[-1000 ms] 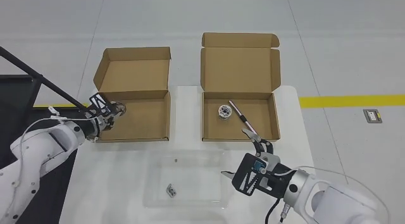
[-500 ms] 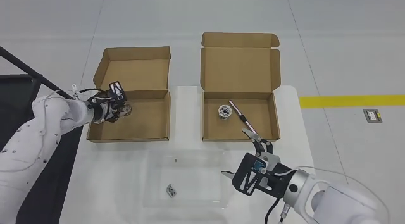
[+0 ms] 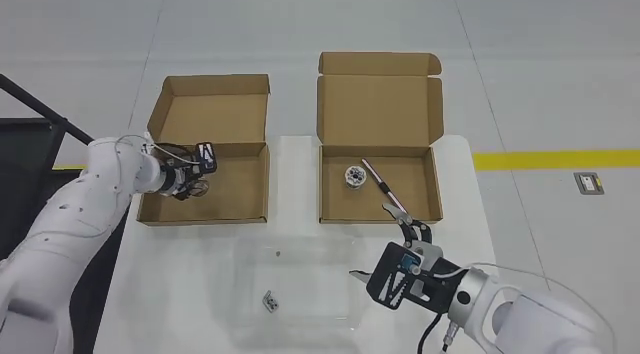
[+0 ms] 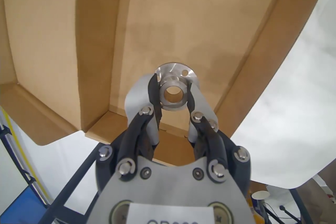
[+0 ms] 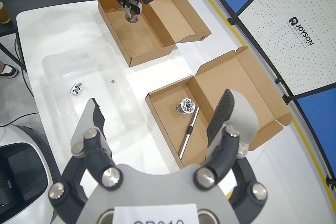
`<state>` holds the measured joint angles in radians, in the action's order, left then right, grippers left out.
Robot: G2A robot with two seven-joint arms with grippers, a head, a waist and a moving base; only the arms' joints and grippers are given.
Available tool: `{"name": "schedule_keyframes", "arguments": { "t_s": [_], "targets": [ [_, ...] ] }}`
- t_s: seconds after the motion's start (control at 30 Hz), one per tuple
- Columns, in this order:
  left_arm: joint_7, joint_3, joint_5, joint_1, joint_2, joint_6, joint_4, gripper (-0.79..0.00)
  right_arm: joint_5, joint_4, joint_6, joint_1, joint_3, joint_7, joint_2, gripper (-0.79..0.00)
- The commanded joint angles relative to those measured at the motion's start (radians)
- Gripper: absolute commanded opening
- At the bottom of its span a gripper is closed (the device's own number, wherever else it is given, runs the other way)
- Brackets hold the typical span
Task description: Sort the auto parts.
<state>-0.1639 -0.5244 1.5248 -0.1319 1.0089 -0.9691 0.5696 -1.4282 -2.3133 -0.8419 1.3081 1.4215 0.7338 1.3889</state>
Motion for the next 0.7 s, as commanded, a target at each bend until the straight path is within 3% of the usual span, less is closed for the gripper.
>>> {"name": "schedule_keyframes", "arguments": {
  "t_s": [0.0, 0.27, 0.3, 0.37, 0.57, 0.67],
  "targets": [
    [0.013, 0.013, 0.021, 0.001, 0.018, 0.017, -0.032, -0.785, 0.000, 0.000, 0.000, 0.000, 0.000, 0.000, 0.000, 0.000],
    [0.067, 0.031, 0.053, 0.015, 0.074, 0.036, -0.144, -0.785, 0.000, 0.000, 0.000, 0.000, 0.000, 0.000, 0.000, 0.000],
    [0.070, 0.032, 0.057, 0.017, 0.079, 0.035, -0.156, -0.748, 0.000, 0.000, 0.000, 0.000, 0.000, 0.000, 0.000, 0.000],
    [0.081, 0.034, 0.066, 0.019, 0.088, 0.033, -0.173, -0.563, 0.000, 0.000, 0.000, 0.000, 0.000, 0.000, 0.000, 0.000],
    [0.111, 0.038, 0.093, 0.022, 0.109, 0.027, -0.212, -0.471, 0.000, 0.000, 0.000, 0.000, 0.000, 0.000, 0.000, 0.000],
    [0.126, 0.038, 0.104, 0.026, 0.115, 0.020, -0.228, -0.483, 0.000, 0.000, 0.000, 0.000, 0.000, 0.000, 0.000, 0.000]
  ]
}}
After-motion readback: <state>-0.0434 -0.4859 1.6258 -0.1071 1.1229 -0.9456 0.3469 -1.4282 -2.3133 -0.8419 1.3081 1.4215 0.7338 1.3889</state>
